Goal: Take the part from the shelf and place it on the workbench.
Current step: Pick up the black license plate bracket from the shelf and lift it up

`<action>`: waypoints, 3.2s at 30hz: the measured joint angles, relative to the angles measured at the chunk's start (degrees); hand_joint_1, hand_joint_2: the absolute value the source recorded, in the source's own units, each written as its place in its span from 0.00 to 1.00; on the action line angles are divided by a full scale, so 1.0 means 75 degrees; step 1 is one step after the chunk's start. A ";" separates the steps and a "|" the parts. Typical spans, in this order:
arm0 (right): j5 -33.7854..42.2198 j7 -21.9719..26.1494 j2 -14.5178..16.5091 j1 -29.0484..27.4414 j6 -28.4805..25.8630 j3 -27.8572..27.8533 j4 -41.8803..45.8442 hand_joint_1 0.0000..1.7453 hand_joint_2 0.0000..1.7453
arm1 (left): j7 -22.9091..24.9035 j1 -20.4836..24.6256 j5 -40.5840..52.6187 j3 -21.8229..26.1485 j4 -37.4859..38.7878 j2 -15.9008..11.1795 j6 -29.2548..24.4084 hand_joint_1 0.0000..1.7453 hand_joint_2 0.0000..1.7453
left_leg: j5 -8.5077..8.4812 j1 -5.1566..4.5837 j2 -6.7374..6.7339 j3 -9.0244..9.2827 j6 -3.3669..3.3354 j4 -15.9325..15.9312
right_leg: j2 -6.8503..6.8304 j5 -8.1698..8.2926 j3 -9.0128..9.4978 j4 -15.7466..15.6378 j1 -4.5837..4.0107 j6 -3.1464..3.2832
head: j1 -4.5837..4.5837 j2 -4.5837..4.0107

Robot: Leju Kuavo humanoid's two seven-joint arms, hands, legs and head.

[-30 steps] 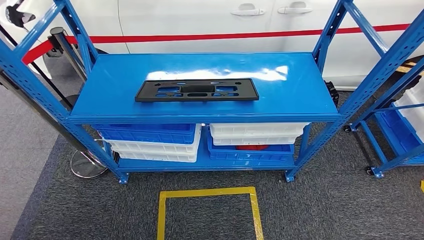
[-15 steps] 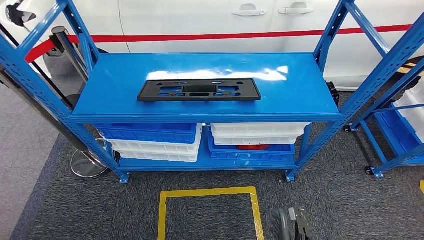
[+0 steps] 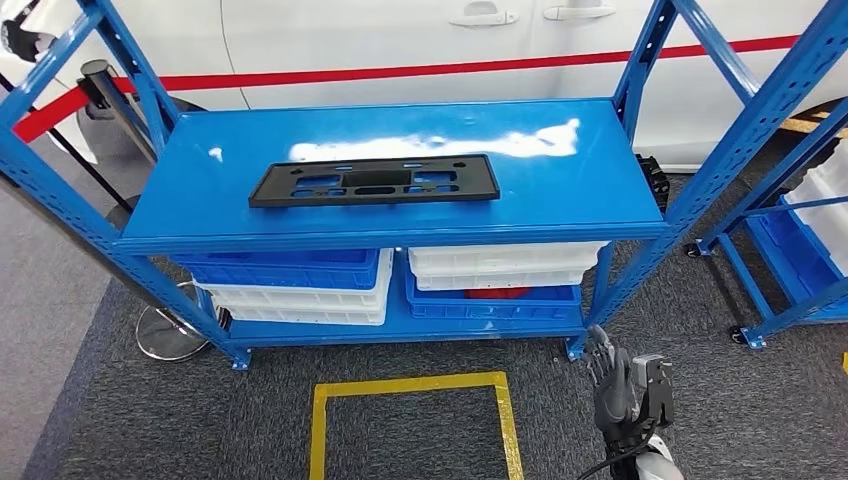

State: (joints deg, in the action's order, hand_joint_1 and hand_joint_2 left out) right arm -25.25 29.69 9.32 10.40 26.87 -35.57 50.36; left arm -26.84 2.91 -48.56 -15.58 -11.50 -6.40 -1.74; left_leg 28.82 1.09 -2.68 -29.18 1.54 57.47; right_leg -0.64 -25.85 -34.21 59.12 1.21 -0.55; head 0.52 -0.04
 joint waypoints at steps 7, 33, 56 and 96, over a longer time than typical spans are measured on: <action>0.0775 0.0235 0.0102 -0.0026 0.0513 0.0703 0.1814 0.00 0.00 | 0.0111 -0.0064 0.0000 -0.0057 0.0036 0.0046 -0.0053 0.00 0.00 | 0.0753 0.0013 0.0284 -0.1215 -0.0009 0.2244 | 0.0152 -0.0033 0.0065 -0.0023 -0.0111 0.0232 | 0.0014 0.0000; 0.3376 0.1089 0.0182 -0.0600 0.1661 0.3794 0.8407 0.00 0.00 | 0.0483 -0.0058 0.0100 -0.0492 0.0142 0.0321 -0.0125 0.00 0.00 | 0.0149 -0.0041 0.0299 -0.0636 -0.0031 0.0732 | 0.0102 0.0014 0.0127 -0.0139 -0.0067 0.0211 | -0.0022 0.0000; 0.3097 0.1314 -0.0944 -0.0751 -0.1408 0.5933 0.6359 0.00 0.00 | 0.0629 -0.0082 0.0119 -0.0755 0.0179 0.0577 -0.0056 0.00 0.00 | -0.0297 -0.0076 0.0323 -0.0323 -0.0336 0.0037 | 0.0092 -0.0120 -0.0179 0.0520 -0.0050 -0.0109 | -0.0032 0.0000; 0.3055 0.1421 -0.1387 -0.0890 -0.1672 0.6430 0.5753 0.00 0.00 | 0.0525 -0.0129 0.0004 -0.0813 0.0230 0.0667 0.0091 0.00 0.00 | 0.0652 -0.0082 0.0364 -0.0832 -0.0045 0.1750 | 0.0087 -0.0014 0.0052 -0.0071 -0.0105 0.0312 | -0.0013 0.0000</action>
State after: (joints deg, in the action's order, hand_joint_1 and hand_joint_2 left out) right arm -2.34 40.35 -1.09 3.72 14.33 12.65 93.50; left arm -22.91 1.94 -48.53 -21.68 -9.77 -1.40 -1.06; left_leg 33.71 0.47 0.05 -35.42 1.21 70.60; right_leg 0.02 -25.95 -33.82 58.58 0.42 1.79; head 0.42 -0.04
